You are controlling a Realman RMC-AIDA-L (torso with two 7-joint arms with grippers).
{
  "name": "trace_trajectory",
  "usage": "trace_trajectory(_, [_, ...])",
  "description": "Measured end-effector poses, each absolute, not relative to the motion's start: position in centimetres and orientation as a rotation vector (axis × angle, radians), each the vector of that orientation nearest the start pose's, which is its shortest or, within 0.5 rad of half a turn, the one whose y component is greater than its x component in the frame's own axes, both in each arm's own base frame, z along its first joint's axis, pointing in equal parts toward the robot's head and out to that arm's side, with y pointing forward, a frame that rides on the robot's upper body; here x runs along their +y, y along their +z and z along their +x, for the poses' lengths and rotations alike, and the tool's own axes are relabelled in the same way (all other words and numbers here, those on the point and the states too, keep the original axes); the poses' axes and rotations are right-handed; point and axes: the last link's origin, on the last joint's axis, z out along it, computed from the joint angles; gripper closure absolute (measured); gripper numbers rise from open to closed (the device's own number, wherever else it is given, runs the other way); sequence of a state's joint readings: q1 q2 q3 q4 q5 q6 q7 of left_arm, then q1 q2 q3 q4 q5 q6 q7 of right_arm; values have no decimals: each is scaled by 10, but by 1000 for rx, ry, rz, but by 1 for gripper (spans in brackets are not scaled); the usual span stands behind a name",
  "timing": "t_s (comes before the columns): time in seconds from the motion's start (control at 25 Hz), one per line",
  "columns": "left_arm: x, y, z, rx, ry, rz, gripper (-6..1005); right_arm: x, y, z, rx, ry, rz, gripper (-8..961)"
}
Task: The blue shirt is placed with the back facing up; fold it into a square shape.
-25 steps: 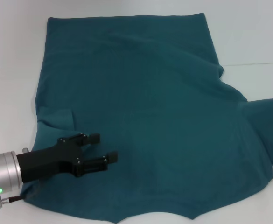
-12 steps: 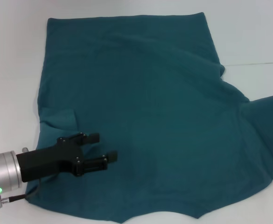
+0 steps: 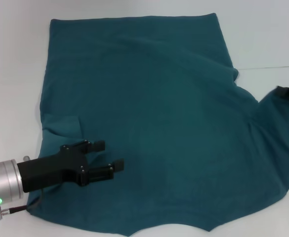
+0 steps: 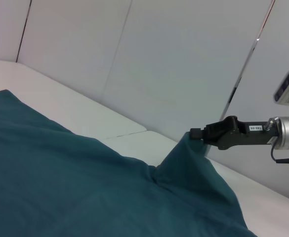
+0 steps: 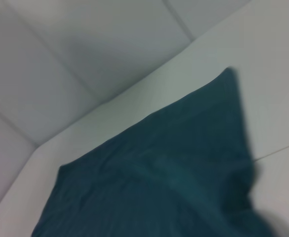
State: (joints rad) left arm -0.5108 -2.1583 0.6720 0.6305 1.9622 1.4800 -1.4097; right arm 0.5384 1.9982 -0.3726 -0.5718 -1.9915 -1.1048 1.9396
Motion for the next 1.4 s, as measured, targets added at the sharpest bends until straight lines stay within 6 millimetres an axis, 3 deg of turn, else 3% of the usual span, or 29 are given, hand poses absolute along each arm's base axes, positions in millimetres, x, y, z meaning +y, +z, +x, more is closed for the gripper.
trace_trajectory(0.44, [325,-31,-257,-782,-800,-2628,113,401,41,308,1418,793,-1925,951])
trace_trajectory(0.64, [326,-31,-258,-792,-798,-2618,114,407,11,283,1420,783,-2044,951])
trace_trajectory(0.92, [328,-33,-262,-819,-776,-2596,114,405,-11,261,1381,751,-2177,647])
trace_trajectory(1.08, [328,-32,-262,-820,-777,-2593,114,407,-1,271,1383,749,-2132,488])
trace_trajectory(1.4, [329,-33,-261,-823,-782,-2594,114,400,28,301,1432,759,-2021,302])
